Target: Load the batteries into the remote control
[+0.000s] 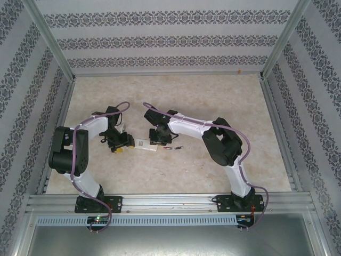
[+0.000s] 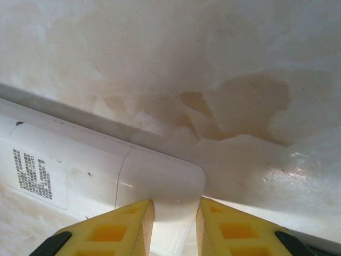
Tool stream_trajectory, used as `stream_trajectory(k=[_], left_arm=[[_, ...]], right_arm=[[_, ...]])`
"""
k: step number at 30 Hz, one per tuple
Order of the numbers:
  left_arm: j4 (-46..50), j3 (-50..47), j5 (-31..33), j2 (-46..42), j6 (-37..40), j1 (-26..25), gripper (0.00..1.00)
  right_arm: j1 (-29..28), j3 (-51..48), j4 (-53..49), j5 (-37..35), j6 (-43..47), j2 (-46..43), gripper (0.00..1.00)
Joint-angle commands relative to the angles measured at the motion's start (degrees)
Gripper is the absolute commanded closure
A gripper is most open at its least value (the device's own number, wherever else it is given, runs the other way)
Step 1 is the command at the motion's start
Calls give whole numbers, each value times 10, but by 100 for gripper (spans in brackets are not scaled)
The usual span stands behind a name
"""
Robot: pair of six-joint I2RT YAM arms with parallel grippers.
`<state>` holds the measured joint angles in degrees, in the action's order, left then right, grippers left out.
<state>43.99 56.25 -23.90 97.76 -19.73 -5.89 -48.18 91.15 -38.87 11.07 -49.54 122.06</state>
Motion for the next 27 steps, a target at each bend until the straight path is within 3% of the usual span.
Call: stream_trajectory(k=[1, 5, 10, 15, 21, 27], left_arm=[[-52, 4, -44, 17, -7, -6, 39], [-42, 12, -42, 7, -10, -3, 37], [-14, 26, -39, -34, -17, 5, 28], [3, 35, -62, -94, -52, 25, 16], [2, 26, -100, -162, -129, 89, 7], [10, 21, -92, -208, -179, 126, 6]], right_arm=[[-27, 1, 58, 31, -3, 2, 67], [-21, -24, 40, -23, 75, -48, 56], [-26, -31, 49, -42, 315, -93, 37], [-43, -13, 31, -53, 545, -65, 14], [-38, 25, 33, -44, 627, -9, 11], [-38, 50, 14, -45, 626, 44, 13]])
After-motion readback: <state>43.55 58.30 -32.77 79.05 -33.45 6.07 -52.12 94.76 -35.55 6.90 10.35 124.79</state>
